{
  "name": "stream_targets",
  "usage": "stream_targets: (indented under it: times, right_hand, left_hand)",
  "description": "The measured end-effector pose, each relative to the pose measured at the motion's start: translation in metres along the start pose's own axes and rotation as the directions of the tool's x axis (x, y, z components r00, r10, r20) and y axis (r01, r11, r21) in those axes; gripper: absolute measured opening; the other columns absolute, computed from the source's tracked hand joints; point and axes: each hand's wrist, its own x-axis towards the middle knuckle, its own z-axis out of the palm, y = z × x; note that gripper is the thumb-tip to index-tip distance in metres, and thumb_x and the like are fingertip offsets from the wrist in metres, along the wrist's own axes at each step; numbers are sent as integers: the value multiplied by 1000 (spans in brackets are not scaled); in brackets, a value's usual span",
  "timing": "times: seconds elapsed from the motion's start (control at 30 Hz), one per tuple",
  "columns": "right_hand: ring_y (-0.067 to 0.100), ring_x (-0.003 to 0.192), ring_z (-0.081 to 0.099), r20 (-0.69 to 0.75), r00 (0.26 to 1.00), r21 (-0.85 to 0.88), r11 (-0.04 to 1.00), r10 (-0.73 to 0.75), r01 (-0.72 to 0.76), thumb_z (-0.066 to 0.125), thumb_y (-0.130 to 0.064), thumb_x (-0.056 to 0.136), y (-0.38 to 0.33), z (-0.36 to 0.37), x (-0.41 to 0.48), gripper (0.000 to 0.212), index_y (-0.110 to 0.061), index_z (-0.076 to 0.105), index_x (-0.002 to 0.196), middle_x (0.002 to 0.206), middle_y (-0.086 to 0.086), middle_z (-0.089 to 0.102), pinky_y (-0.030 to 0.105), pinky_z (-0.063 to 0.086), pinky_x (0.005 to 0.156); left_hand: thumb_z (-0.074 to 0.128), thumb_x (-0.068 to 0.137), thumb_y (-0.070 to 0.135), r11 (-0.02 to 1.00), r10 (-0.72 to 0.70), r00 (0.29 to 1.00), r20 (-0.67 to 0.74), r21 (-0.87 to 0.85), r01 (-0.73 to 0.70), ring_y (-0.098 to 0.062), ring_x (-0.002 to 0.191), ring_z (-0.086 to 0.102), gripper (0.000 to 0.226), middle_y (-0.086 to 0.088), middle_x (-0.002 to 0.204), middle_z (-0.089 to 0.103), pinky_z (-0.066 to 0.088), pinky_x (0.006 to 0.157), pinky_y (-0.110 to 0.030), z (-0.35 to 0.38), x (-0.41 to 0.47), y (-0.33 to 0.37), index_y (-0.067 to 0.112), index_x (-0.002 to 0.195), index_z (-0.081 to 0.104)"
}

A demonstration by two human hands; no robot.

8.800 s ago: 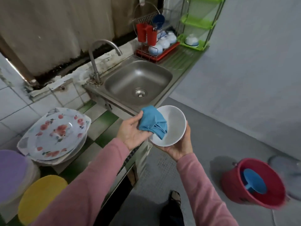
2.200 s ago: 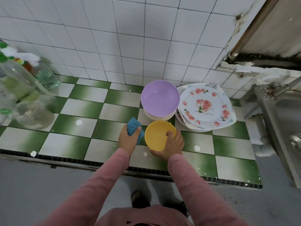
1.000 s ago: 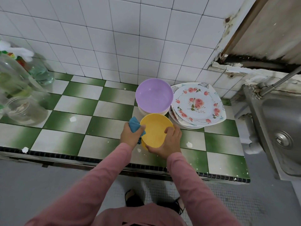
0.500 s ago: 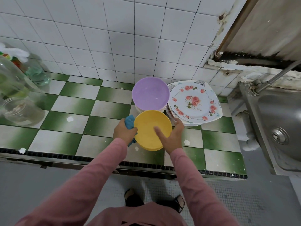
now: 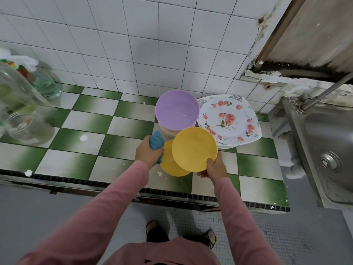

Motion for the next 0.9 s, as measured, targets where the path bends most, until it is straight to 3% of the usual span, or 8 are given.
stream_targets:
  times: [0.13,0.27,0.5,0.57,0.67,0.73,0.9]
  right_hand:
    - [28,56,63,-89,995,-28,998,-55,53,30,-7,99,5,-7,-1,37,-20,36,133,92,7,58,30,54,53]
    - [29,58,64,-144,987,-21,997,-74,72,31,-7,99,5,-11,0,30,-24,36,123,99,7,56,28,54,53]
    - [43,86,68,-186,981,-8,998,-63,62,33,-8,98,3,-13,1,40,-21,37,136,116,12,55,19,49,43]
    - [42,86,67,-199,977,-7,997,-71,71,33,-8,98,1,-12,2,41,-21,36,137,115,12,54,21,52,46]
    - [27,74,62,-202,976,14,996,-80,85,33,-5,98,0,-13,3,43,-21,36,138,109,10,52,41,62,66]
    - [24,77,59,-207,974,21,995,-88,95,34,-4,97,0,-13,4,44,-21,36,138,113,10,52,48,62,72]
    - [36,79,67,-231,968,14,994,-100,106,34,-4,96,2,-7,3,46,-23,35,138,114,10,54,37,60,61]
  left_hand:
    - [76,83,21,993,-19,1000,-22,-113,16,-22,97,58,36,-1,104,59,48,80,-34,4,-3,-5,21,109,52]
    - [79,81,21,986,-38,999,-35,-165,31,-24,99,60,37,-2,105,61,52,84,-38,6,-5,-12,21,108,53]
    - [78,81,24,987,-40,997,-59,-158,31,-24,101,60,40,-4,108,61,53,89,-43,7,-7,-18,21,111,52]
    - [78,81,23,987,-37,997,-66,-162,26,-24,100,60,39,-3,107,61,53,87,-41,6,-7,-19,21,110,52]
    - [79,80,23,984,-34,996,-83,-176,19,-25,99,60,39,-4,106,61,54,86,-41,6,-7,-20,20,109,53]
    - [79,80,23,984,-35,996,-84,-178,19,-24,99,60,39,-3,105,60,54,87,-42,6,-7,-21,21,109,52]
    - [80,80,22,979,-43,997,-70,-200,28,-26,100,61,40,-5,106,62,55,87,-44,5,-5,-22,20,110,53]
